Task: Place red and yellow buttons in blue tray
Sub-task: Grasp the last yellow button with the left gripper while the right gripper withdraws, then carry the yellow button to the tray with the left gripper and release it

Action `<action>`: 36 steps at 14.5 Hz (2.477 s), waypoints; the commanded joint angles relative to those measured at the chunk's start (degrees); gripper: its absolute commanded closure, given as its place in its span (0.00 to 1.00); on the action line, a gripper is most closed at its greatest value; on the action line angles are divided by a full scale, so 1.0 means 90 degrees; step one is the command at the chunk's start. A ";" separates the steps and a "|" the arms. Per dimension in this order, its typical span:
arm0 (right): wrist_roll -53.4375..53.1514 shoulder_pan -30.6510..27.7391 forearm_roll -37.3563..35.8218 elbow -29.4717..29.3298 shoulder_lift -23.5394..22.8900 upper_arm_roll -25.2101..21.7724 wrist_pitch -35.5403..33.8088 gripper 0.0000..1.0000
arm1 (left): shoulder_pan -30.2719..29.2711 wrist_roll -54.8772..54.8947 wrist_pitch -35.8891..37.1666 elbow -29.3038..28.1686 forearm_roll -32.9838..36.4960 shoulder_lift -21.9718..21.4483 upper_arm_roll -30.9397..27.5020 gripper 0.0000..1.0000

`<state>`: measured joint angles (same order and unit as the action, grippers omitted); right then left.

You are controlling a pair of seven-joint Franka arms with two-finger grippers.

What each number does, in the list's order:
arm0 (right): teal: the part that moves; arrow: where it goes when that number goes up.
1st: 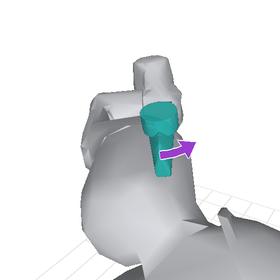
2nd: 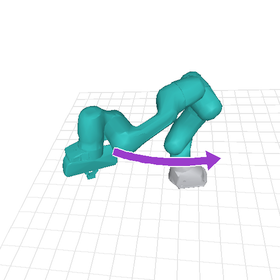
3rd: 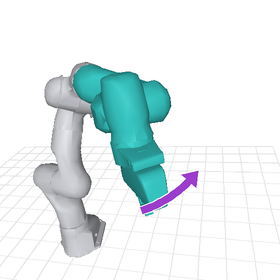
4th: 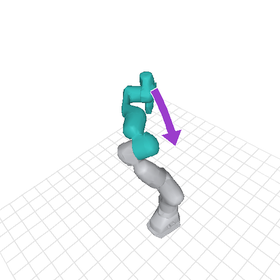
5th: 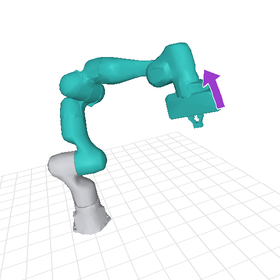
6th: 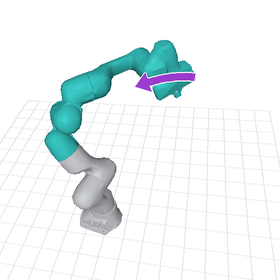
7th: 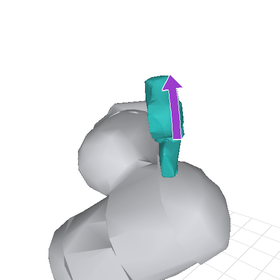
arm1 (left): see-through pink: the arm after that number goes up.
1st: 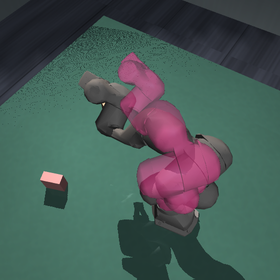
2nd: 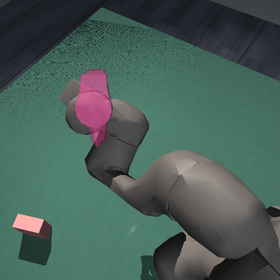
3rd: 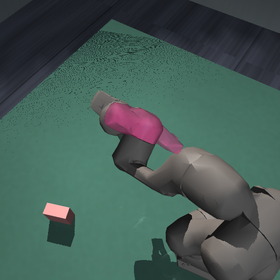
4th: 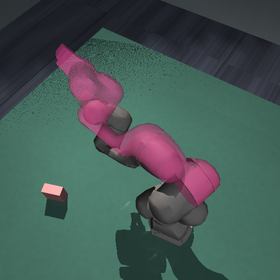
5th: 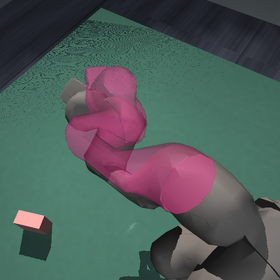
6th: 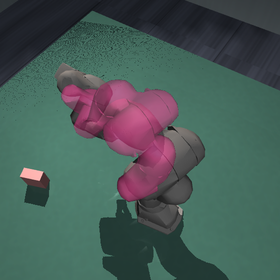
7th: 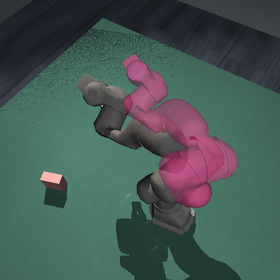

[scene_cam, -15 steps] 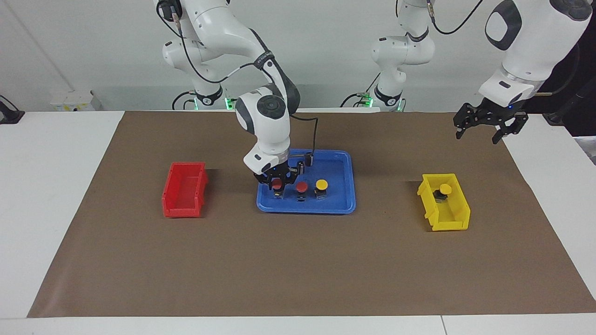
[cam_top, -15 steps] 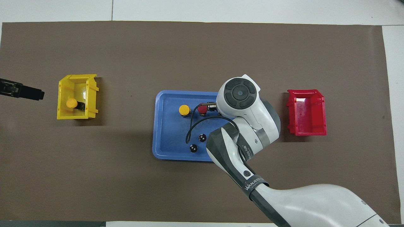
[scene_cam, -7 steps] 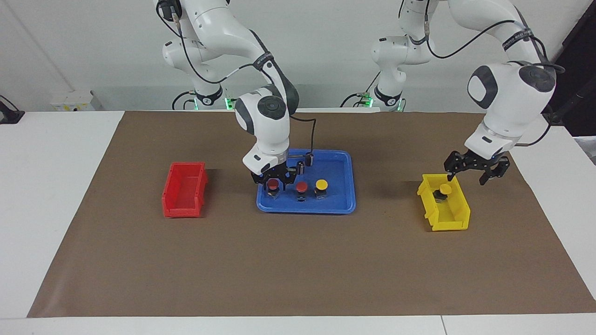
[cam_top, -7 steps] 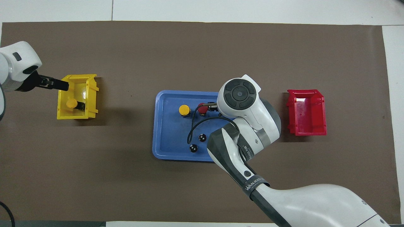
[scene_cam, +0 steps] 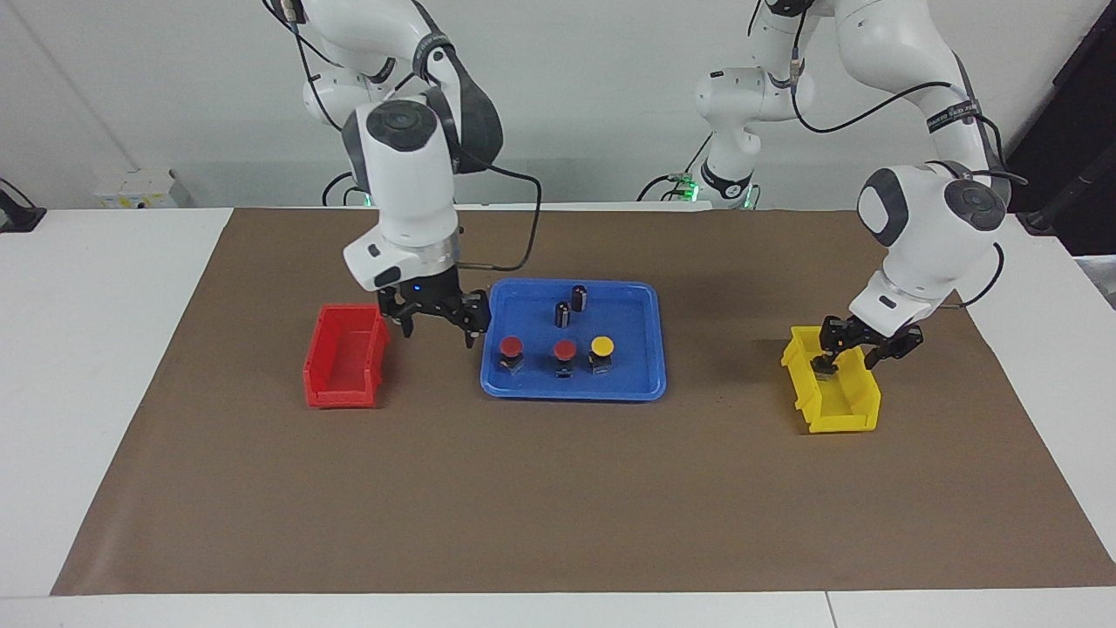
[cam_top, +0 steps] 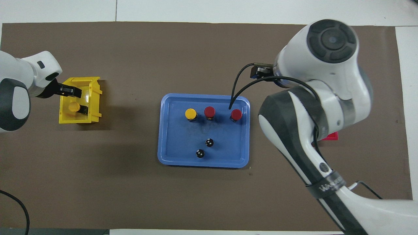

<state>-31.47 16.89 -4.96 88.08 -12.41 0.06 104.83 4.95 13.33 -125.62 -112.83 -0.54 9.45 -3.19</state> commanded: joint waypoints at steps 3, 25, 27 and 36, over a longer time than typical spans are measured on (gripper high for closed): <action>0.1325 -0.0928 0.0053 -0.0393 0.0723 0.0081 -0.1294 0.00 | -0.0227 -0.0026 -0.0446 -0.0793 -0.0116 -0.0415 0.0052 0.33; 0.3184 -0.1799 0.0355 0.0271 0.1565 0.0081 -0.2361 0.00 | -0.0130 -0.0387 -0.0118 -0.0338 -0.0116 -0.0328 0.0071 0.99; 0.3194 -0.1896 0.0453 0.0301 0.1574 0.0071 -0.2312 0.00 | -0.0014 -0.0484 0.0964 0.0676 -0.0136 -0.0163 0.0120 0.99; 0.3477 -0.2063 0.0463 0.0262 0.1545 0.0071 -0.2068 0.00 | 0.2612 -0.3785 0.0444 0.0507 -0.0497 -0.0044 0.0130 0.99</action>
<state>-1.78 -0.64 -2.10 88.85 0.27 0.21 84.91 25.68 -18.89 -118.26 -104.96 -3.49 9.67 -1.07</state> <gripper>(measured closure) 0.000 0.590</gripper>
